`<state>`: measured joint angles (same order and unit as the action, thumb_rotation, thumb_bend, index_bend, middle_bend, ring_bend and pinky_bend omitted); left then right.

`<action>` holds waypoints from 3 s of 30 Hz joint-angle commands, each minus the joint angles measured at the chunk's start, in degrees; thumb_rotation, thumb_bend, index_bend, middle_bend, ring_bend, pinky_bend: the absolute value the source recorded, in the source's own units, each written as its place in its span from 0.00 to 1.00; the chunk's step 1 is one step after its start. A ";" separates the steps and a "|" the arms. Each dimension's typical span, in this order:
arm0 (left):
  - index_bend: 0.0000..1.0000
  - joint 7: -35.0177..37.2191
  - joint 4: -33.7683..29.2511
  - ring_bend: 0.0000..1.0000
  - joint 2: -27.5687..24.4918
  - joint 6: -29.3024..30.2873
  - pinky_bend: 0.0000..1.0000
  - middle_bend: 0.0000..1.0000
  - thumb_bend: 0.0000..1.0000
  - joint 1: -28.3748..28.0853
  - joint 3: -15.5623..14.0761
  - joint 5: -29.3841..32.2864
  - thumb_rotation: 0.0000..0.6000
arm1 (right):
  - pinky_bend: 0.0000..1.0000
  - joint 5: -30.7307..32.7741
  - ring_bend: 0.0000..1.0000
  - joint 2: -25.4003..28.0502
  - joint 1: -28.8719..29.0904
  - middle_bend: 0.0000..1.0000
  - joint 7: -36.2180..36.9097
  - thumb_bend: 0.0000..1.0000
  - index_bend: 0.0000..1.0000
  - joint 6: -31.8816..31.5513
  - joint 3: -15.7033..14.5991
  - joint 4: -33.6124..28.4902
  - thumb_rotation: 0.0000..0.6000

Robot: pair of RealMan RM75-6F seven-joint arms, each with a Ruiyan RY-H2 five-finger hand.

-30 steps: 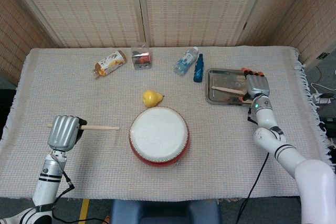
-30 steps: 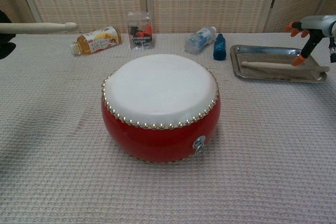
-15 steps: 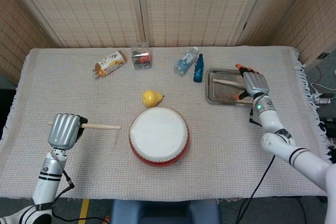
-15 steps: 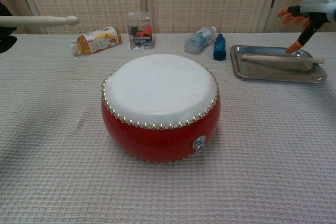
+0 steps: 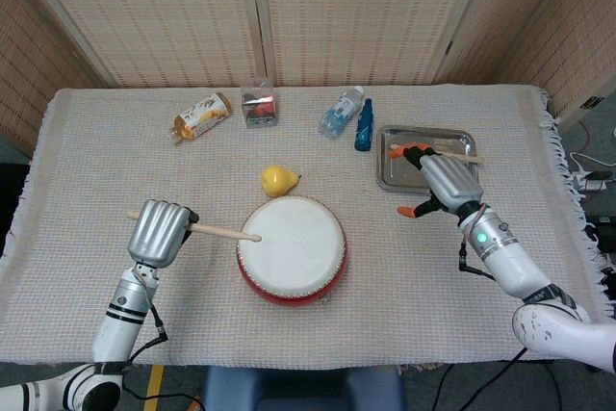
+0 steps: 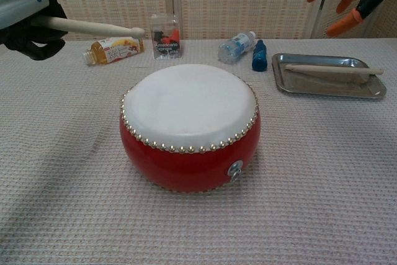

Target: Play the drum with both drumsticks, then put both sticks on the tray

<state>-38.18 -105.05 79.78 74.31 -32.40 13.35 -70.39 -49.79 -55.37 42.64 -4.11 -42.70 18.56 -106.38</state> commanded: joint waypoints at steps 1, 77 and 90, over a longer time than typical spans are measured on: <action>1.00 -4.38 -1.65 1.00 1.75 -1.11 1.00 1.00 0.59 -2.31 1.20 3.31 1.00 | 0.26 1.08 0.08 2.72 -0.40 0.16 -0.58 0.15 0.25 -4.32 0.97 -7.86 1.00; 1.00 -29.53 -4.45 1.00 16.06 12.13 1.00 1.00 0.59 -23.28 4.87 31.95 1.00 | 0.28 19.32 0.11 -35.08 18.21 0.24 -27.73 0.39 0.60 -30.91 2.67 -5.01 1.00; 1.00 -29.92 -3.97 1.00 16.21 12.82 1.00 1.00 0.59 -23.97 3.60 30.56 1.00 | 0.32 18.15 0.15 -36.10 17.70 0.29 -27.54 0.47 0.70 -30.77 3.34 -3.71 1.00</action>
<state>-68.10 -109.02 96.00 87.11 -56.36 16.97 -39.82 -31.53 -91.41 60.39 -31.72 -73.46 21.84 -110.17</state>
